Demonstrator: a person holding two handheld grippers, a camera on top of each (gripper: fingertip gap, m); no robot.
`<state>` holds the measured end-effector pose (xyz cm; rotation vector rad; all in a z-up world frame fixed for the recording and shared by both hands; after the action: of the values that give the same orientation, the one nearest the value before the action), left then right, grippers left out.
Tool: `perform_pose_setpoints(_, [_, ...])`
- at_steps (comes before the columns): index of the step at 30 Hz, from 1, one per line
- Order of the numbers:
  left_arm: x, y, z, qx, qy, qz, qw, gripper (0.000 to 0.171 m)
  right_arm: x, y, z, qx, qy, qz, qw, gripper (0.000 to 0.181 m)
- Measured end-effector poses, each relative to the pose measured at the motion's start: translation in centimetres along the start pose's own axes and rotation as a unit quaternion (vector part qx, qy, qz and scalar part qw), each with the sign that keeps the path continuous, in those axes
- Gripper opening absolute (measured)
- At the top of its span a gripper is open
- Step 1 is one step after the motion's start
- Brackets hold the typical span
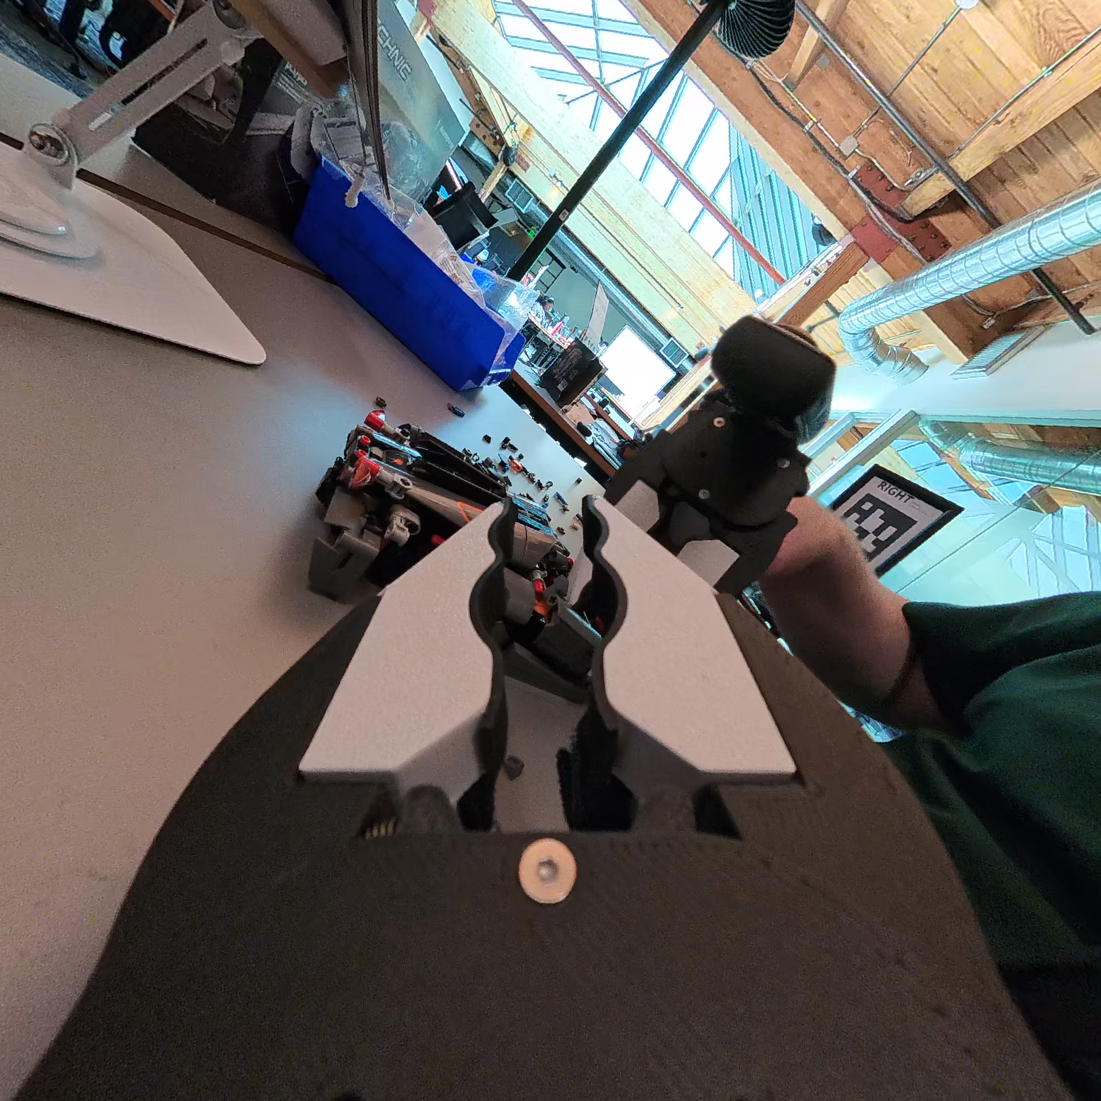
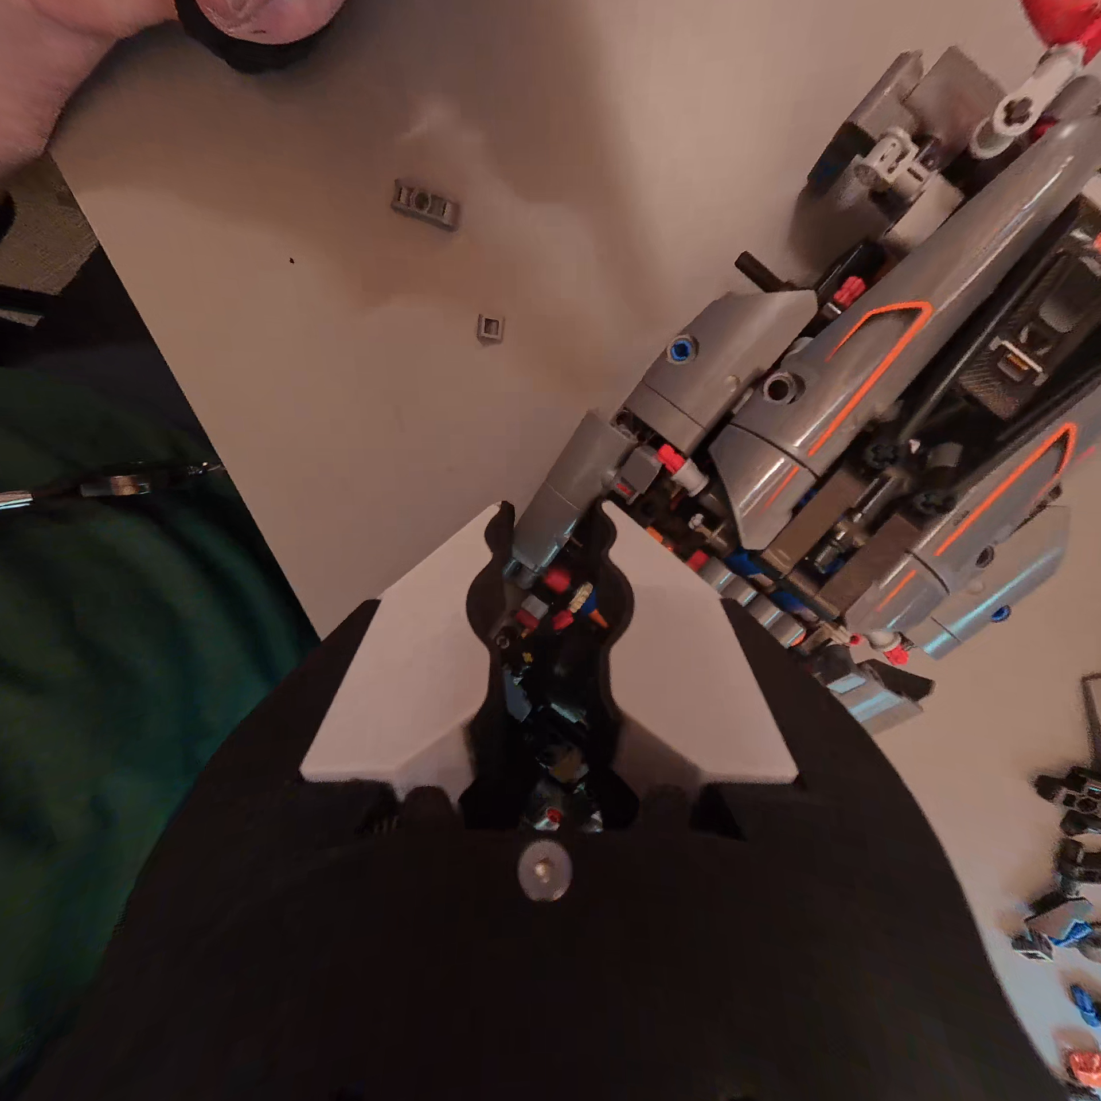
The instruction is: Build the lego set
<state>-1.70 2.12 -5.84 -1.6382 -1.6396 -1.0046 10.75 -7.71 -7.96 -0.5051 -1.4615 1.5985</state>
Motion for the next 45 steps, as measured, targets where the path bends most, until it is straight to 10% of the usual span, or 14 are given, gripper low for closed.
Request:
perform_pose_setpoints(30, [-1.8,1.9,-0.8,-0.016,0.021,0.077,0.997,0.022,0.6,0.5,-0.2,0.054,0.051,0.056,0.996,0.03])
perform_pose_setpoints(45, [-1.4,1.7,-0.6,-0.011,0.019,0.063,0.998,0.022,0.8,-1.2,1.5,-0.12,0.014,0.027,0.992,0.031])
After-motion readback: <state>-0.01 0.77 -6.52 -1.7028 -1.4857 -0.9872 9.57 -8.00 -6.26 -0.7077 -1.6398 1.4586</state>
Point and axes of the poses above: each gripper's, where its closed fingertips meet, y out along the fingers, x out of its top, z = x × y across the jaws, the point moved 6 cm from there along -y, back along the fingers, and after that the axes turned 10 degrees about y, right-handed, at the moved point
